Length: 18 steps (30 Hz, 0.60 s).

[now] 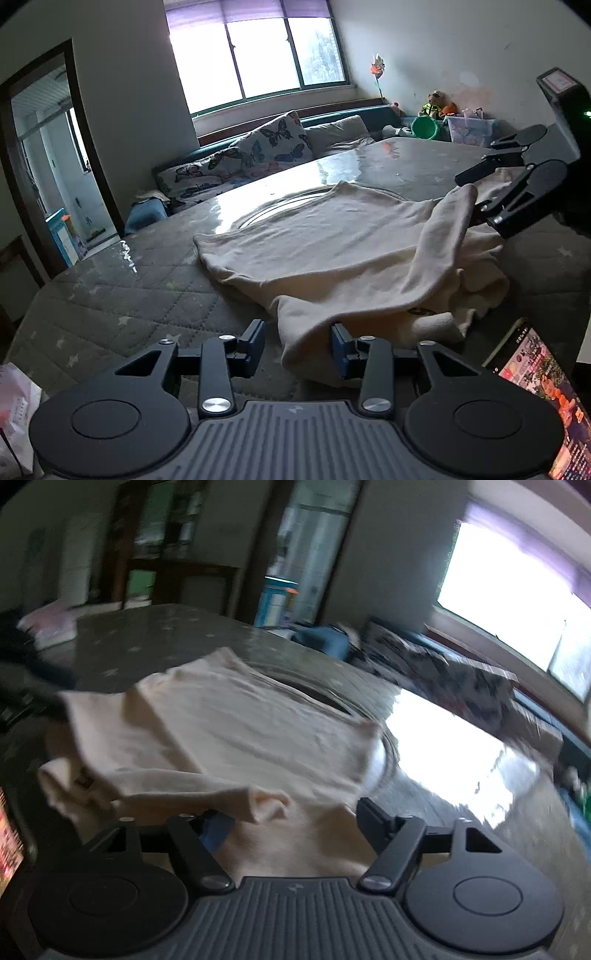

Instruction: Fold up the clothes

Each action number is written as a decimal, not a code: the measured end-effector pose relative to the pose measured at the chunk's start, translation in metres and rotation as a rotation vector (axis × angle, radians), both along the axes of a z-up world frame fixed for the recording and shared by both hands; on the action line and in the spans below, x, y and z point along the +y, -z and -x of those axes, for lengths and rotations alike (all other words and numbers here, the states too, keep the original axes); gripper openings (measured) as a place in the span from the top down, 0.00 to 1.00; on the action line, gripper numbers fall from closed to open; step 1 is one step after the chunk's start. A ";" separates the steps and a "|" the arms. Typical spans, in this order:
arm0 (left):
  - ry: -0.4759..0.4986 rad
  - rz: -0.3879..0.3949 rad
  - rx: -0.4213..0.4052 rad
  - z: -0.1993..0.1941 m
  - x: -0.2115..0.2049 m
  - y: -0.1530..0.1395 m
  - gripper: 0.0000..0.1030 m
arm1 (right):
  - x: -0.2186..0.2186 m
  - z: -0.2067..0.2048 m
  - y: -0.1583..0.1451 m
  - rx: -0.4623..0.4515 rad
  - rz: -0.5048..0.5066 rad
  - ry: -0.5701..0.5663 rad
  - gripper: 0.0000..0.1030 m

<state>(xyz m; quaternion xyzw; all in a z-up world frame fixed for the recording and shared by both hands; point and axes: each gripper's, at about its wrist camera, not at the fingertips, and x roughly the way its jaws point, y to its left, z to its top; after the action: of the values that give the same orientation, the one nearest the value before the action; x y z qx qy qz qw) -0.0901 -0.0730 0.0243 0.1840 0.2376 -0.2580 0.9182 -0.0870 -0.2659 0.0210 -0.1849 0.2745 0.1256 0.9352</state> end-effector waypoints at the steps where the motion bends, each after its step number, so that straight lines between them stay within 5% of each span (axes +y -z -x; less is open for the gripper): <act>1: -0.003 0.003 0.005 -0.001 0.001 0.001 0.68 | 0.006 0.003 0.000 -0.014 0.033 -0.029 0.34; 5: -0.009 0.010 0.011 -0.001 0.003 0.003 0.69 | 0.030 0.016 -0.001 -0.075 0.178 -0.145 0.42; 9: 0.000 0.011 0.007 -0.002 0.002 0.004 0.69 | 0.044 0.018 0.003 -0.027 0.247 -0.216 0.77; 12: 0.018 -0.011 -0.009 -0.002 -0.002 0.005 0.67 | 0.049 0.016 0.003 -0.013 0.289 -0.230 0.91; 18: 0.029 -0.018 -0.022 -0.001 -0.005 0.006 0.66 | 0.062 0.000 -0.037 -0.128 0.332 -0.243 0.93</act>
<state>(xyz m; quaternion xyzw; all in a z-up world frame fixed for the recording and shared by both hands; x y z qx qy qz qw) -0.0894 -0.0775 0.0184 0.1985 0.2270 -0.2670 0.9153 -0.0870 -0.2039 0.0583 -0.3757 0.2071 0.1788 0.8855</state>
